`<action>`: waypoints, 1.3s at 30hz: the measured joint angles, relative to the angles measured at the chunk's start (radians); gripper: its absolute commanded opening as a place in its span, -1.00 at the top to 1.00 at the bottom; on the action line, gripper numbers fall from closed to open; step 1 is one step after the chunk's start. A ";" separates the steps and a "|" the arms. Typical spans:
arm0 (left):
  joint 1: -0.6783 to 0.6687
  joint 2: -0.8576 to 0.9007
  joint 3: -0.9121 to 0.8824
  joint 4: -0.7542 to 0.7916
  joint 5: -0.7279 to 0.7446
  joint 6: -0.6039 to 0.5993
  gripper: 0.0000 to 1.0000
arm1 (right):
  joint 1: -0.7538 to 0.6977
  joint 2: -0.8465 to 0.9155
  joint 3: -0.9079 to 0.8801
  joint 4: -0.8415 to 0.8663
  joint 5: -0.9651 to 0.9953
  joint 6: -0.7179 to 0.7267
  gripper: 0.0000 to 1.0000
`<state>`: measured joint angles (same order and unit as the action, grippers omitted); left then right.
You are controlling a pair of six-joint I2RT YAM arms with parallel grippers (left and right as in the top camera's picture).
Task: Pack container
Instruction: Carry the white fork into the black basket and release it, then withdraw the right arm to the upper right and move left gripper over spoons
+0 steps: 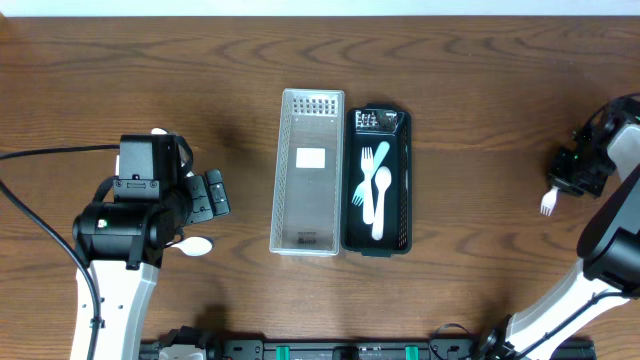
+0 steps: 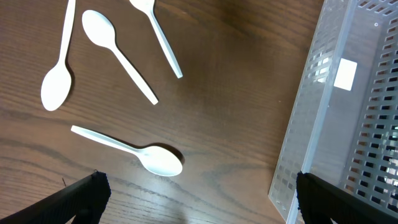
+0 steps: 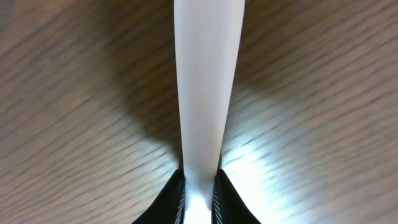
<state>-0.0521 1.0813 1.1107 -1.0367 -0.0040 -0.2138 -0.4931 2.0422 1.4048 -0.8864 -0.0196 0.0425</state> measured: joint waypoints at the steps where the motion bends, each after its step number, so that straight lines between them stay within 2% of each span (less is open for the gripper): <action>1: 0.000 0.000 0.000 0.000 0.000 0.000 -0.96 | 0.011 -0.016 0.001 -0.008 0.000 0.008 0.97; 7: 0.000 0.000 0.000 0.000 0.000 0.000 -0.97 | 0.178 -0.247 0.094 -0.071 -0.003 0.066 0.97; 12: 0.000 0.000 0.000 0.000 0.000 0.000 -0.96 | 0.430 -0.440 0.215 -0.120 -0.010 0.154 0.97; 15: 0.000 0.000 0.000 0.000 0.000 0.000 -0.96 | 0.557 -0.466 0.225 -0.130 -0.018 0.207 0.97; 25: 0.000 0.000 0.000 0.000 0.000 0.000 -0.96 | 0.898 -0.293 0.221 -0.142 -0.006 0.353 0.97; 33: 0.000 0.000 0.000 0.000 0.000 0.000 -0.96 | 0.997 -0.069 0.219 -0.164 -0.002 0.391 0.97; 34: 0.000 0.000 0.000 0.000 0.000 0.000 -0.96 | 1.005 -0.038 0.216 -0.166 -0.002 0.394 0.94; 35: 0.000 0.000 0.000 0.000 0.000 0.000 -0.96 | 1.007 -0.029 0.215 -0.166 -0.002 0.395 0.82; 36: 0.000 0.000 0.000 0.000 0.000 0.000 -0.96 | 1.012 -0.012 0.213 -0.168 -0.001 0.395 0.45; 37: 0.000 0.000 0.000 0.000 0.000 0.000 -0.96 | 1.014 0.000 0.211 -0.169 0.000 0.396 0.31; 39: 0.000 0.000 0.000 0.000 0.000 0.000 -0.96 | 1.016 0.012 0.210 -0.169 0.002 0.399 0.24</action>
<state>-0.0521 1.0813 1.1107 -1.0367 -0.0040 -0.2138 0.5232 2.0544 1.6146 -1.0550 -0.0181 0.4412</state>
